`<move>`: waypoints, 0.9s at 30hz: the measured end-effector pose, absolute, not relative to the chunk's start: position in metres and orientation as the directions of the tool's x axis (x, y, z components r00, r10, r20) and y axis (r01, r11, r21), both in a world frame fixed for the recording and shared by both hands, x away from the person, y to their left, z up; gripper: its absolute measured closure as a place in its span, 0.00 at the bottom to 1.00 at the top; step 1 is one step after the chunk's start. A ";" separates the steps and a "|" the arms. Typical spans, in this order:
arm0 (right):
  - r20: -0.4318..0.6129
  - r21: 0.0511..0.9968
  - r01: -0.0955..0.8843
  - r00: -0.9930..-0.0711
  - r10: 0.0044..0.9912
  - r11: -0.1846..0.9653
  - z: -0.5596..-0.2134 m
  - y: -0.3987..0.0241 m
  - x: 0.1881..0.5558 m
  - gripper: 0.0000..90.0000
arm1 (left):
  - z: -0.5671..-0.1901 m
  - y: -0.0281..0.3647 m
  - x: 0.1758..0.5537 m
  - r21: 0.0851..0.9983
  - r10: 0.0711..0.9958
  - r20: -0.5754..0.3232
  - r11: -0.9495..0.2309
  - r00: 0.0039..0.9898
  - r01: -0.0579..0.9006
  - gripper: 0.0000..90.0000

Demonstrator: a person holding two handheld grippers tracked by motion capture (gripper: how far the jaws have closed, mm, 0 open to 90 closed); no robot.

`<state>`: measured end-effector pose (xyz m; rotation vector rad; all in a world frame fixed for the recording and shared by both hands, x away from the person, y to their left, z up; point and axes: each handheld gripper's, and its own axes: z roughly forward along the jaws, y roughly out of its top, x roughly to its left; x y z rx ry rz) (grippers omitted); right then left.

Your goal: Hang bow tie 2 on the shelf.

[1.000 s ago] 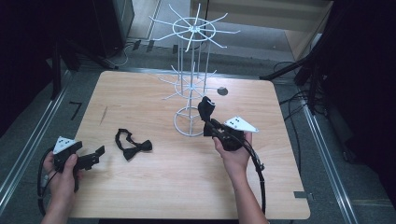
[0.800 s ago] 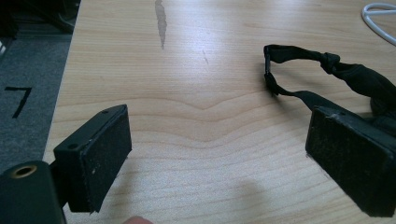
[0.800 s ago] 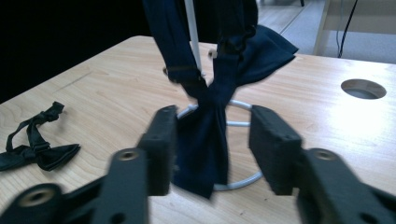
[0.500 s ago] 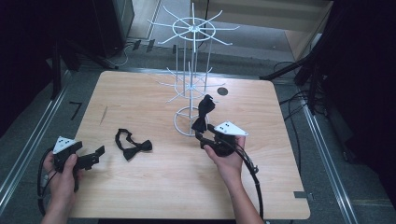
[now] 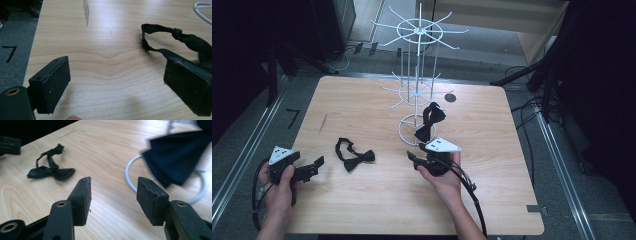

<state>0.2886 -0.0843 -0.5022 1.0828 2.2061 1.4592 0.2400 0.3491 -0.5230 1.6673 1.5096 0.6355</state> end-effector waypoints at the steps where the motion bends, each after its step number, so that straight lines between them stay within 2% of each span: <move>1: 0.159 0.877 0.429 -0.684 0.712 0.216 -0.502 -0.081 0.288 0.52 | -0.523 0.349 0.240 0.812 0.976 -0.137 0.013 0.168 0.584 0.09; 12: 0.147 0.859 0.429 -0.731 0.667 0.281 -0.503 -0.050 0.284 0.56 | -0.523 0.349 0.241 0.810 0.975 -0.138 0.012 0.172 0.587 0.09; 27: 0.174 0.850 0.446 -0.739 0.651 0.280 -0.503 -0.022 0.289 0.57 | -0.523 0.349 0.241 0.809 0.975 -0.140 0.011 0.175 0.587 0.09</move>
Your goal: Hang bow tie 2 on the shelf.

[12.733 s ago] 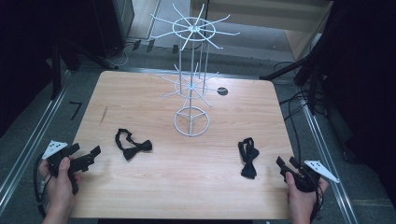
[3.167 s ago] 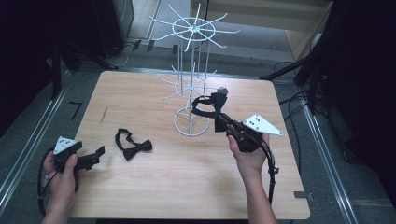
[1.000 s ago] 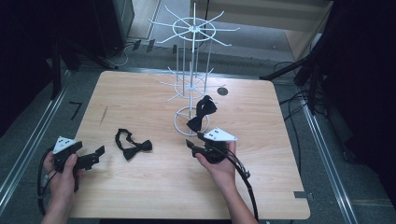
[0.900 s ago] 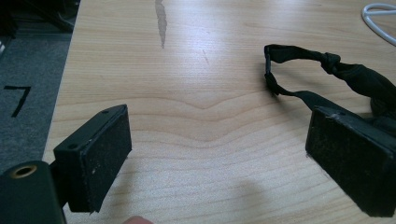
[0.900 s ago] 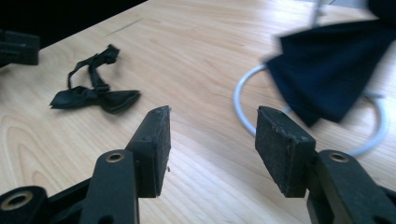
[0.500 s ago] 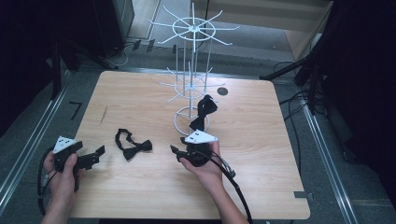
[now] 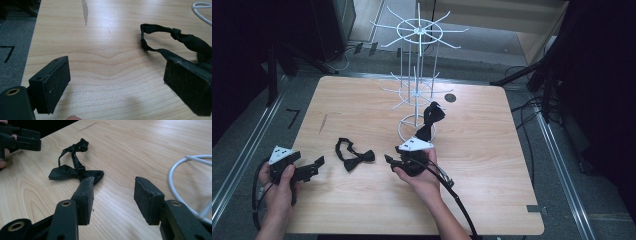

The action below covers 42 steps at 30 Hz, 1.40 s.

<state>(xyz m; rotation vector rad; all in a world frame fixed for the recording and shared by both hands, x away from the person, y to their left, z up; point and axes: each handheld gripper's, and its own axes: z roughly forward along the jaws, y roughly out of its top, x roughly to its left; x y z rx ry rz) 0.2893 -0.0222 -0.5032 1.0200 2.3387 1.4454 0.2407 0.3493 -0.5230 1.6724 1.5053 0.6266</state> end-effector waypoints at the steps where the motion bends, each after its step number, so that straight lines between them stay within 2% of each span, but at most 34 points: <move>1: 0.173 0.849 0.446 -0.742 0.648 0.284 -0.504 -0.020 0.289 0.57 | -0.523 0.349 0.241 0.811 0.974 -0.140 0.011 0.175 0.585 0.09; 42: 0.183 0.816 0.460 -0.781 0.597 0.351 -0.523 0.053 0.299 0.58 | -0.523 0.351 0.240 0.814 0.972 -0.157 0.028 0.173 0.580 0.09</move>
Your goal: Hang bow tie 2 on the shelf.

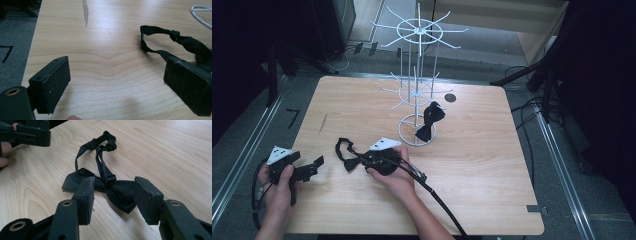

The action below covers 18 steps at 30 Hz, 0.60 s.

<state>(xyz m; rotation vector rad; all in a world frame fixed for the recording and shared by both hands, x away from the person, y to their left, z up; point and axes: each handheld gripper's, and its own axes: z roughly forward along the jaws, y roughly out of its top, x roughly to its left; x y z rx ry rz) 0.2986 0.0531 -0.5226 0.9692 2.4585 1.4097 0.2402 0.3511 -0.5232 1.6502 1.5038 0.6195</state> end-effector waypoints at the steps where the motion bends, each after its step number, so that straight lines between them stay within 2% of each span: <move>1: 0.186 0.813 0.465 -0.778 0.600 0.352 -0.523 0.054 0.299 0.58 | -0.523 0.351 0.240 0.814 0.972 -0.157 0.029 0.173 0.580 0.09; 18: 0.201 0.804 0.470 -0.791 0.578 0.364 -0.525 0.080 0.306 0.60 | -0.523 0.352 0.240 0.811 0.970 -0.166 0.032 0.178 0.584 0.09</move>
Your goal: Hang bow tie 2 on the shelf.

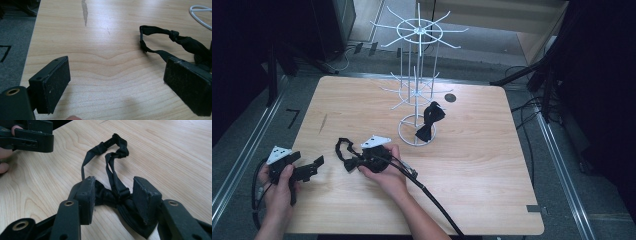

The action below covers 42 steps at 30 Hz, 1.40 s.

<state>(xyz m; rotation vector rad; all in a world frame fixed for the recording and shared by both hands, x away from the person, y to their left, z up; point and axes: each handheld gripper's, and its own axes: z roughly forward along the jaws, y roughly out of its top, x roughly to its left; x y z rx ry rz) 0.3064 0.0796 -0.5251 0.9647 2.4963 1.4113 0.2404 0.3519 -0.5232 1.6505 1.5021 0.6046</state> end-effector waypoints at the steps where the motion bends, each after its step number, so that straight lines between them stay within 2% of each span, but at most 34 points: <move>1: 0.201 0.802 0.472 -0.790 0.579 0.366 -0.525 0.081 0.307 0.61 | -0.523 0.352 0.240 0.811 0.970 -0.166 0.031 0.179 0.584 0.09; 10: 0.229 0.800 0.495 -0.776 0.588 0.340 -0.523 0.096 0.315 0.62 | -0.523 0.352 0.241 0.811 0.969 -0.169 0.034 0.179 0.584 0.09; 13: 0.220 0.791 0.497 -0.776 0.592 0.358 -0.525 0.100 0.316 0.66 | -0.523 0.353 0.241 0.812 0.968 -0.172 0.036 0.181 0.582 0.09; 15: 0.223 0.784 0.505 -0.772 0.595 0.361 -0.528 0.101 0.317 0.72 | -0.523 0.352 0.241 0.812 0.968 -0.174 0.037 0.181 0.583 0.09; 19: 0.216 0.780 0.506 -0.770 0.600 0.369 -0.529 0.101 0.319 0.91 | -0.523 0.353 0.241 0.812 0.968 -0.176 0.038 0.181 0.582 0.09; 22: 0.195 0.784 0.486 -0.784 0.590 0.387 -0.528 0.100 0.316 0.99 | -0.523 0.353 0.241 0.812 0.968 -0.176 0.040 0.180 0.582 0.09; 42: 0.125 0.851 0.403 -0.777 0.617 0.336 -0.511 0.064 0.303 1.00 | -0.523 0.352 0.241 0.810 0.968 -0.170 0.032 0.183 0.585 0.09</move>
